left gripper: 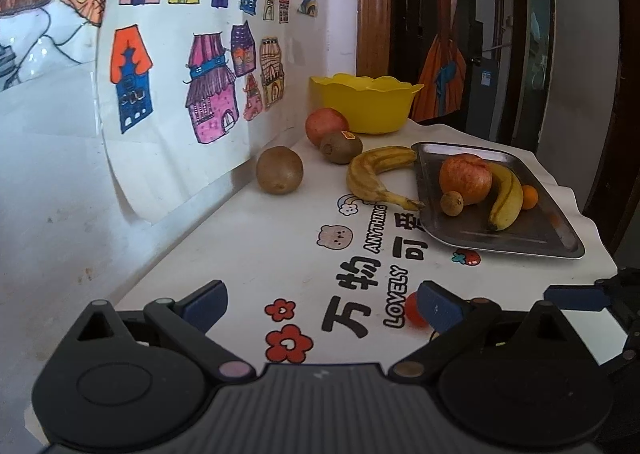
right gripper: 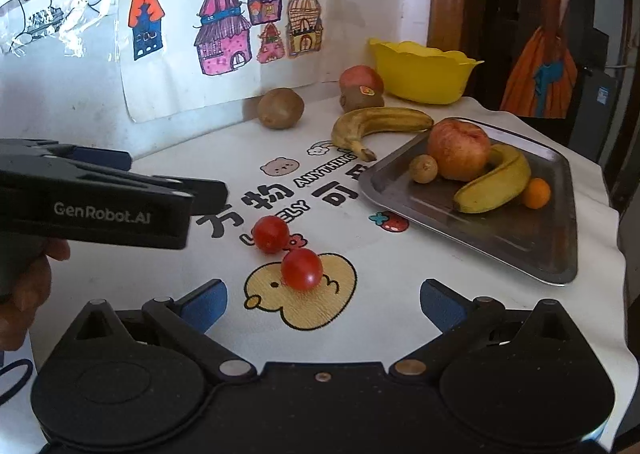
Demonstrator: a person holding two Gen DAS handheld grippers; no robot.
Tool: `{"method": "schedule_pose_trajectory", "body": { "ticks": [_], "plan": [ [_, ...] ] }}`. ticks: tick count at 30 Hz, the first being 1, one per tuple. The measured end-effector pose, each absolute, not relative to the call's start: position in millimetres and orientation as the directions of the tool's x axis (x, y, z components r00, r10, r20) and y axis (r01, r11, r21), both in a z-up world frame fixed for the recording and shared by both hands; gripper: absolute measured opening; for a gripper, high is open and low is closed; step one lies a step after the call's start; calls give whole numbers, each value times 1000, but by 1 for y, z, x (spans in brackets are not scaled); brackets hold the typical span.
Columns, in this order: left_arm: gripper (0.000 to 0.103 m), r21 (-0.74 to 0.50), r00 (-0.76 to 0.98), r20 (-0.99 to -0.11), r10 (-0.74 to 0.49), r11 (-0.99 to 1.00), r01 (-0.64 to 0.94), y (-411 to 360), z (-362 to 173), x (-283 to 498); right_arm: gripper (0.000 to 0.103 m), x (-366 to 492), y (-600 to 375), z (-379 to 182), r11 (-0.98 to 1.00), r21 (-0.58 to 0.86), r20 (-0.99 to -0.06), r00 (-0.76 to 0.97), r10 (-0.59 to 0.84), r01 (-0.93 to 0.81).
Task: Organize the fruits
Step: 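Move the left tool to one red cherry tomato while the right tool approaches the other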
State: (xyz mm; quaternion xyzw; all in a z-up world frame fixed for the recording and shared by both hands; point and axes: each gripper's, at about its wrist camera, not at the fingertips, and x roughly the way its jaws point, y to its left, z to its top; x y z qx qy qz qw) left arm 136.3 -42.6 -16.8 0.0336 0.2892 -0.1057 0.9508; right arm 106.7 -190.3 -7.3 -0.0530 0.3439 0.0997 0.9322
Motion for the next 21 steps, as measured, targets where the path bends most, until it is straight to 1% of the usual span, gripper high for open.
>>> {"method": "schedule_pose_trajectory", "body": {
  "ticks": [10, 21],
  "plan": [
    [102, 8, 791, -584, -183, 973, 231, -52, -26, 149, 100, 117, -195, -18, 971, 35, -661, 723, 200, -236],
    [102, -24, 760, -610, -222, 965, 262, -58, -34, 155, 91, 118, -199, -17, 969, 66, -648, 728, 223, -238]
  ]
}}
